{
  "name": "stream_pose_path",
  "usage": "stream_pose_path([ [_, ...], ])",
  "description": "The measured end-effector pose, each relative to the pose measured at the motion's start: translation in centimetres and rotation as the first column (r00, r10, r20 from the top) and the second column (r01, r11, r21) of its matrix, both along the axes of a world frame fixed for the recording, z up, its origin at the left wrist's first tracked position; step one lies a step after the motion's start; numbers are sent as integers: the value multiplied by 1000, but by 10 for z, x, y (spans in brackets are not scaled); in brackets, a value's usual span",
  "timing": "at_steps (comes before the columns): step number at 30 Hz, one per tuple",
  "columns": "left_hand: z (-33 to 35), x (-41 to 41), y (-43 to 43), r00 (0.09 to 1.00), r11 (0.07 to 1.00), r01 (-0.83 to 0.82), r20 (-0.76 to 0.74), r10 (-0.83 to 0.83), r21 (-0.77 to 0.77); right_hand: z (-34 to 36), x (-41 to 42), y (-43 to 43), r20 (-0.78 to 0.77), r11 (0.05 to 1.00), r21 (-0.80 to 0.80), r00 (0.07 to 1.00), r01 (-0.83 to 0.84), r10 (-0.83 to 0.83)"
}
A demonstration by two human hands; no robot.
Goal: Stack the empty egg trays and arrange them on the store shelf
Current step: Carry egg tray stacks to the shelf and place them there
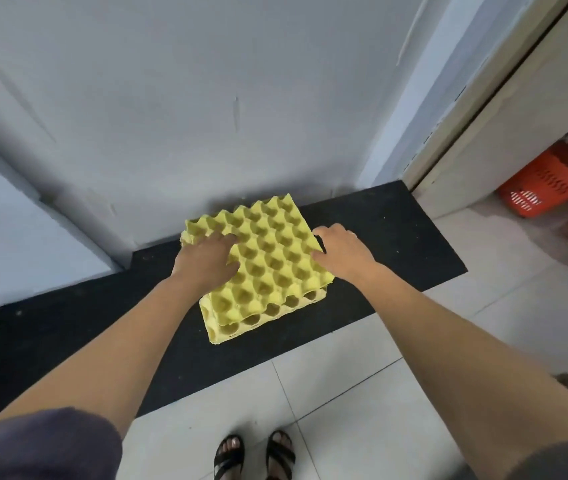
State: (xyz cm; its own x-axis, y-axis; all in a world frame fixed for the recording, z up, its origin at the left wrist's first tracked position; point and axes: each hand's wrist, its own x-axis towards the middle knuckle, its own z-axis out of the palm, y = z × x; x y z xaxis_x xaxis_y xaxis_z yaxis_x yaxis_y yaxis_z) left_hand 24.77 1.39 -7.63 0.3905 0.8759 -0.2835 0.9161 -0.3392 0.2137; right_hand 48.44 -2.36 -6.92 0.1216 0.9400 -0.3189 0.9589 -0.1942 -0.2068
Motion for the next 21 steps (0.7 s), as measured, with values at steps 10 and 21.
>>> stream_pose_path([
  [10,-125,2,11,959,952,-283,-17,283,-114,-122,8,26,-12,993,-44,994,112,-112],
  [21,-163,9,2,878,871,-449,84,472,-200,-164,17,34,-30,964,-168,976,207,-215],
])
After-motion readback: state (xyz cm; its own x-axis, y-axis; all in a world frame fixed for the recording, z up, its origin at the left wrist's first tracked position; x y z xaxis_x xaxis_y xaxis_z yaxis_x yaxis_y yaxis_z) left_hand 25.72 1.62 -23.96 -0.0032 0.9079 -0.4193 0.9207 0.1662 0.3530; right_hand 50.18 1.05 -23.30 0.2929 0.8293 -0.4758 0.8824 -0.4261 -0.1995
